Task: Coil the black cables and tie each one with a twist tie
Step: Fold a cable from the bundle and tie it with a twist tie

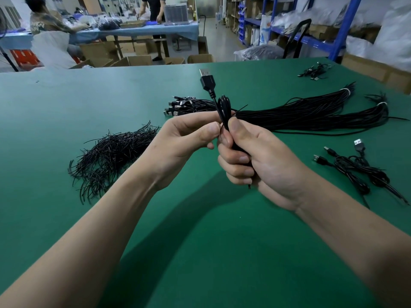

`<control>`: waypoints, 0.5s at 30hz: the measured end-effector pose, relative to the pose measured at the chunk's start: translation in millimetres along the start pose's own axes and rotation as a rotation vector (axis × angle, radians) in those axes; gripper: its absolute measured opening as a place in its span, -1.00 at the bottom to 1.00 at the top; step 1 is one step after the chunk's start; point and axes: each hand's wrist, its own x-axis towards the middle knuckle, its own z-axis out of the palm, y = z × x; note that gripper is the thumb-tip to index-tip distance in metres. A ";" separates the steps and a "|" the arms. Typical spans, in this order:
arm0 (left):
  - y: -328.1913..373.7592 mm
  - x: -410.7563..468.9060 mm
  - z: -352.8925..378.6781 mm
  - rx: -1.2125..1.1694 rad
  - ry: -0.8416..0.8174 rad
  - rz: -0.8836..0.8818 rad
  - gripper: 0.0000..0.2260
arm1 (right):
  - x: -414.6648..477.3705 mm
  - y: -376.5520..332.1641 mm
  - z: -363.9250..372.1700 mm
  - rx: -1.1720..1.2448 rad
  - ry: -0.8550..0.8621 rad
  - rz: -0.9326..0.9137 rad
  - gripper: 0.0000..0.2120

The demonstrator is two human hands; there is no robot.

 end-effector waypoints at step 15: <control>-6.4 -0.4 -0.6 0.148 -0.010 0.047 -0.75 | -1.2 -7.9 -5.3 -0.049 0.019 0.199 -0.66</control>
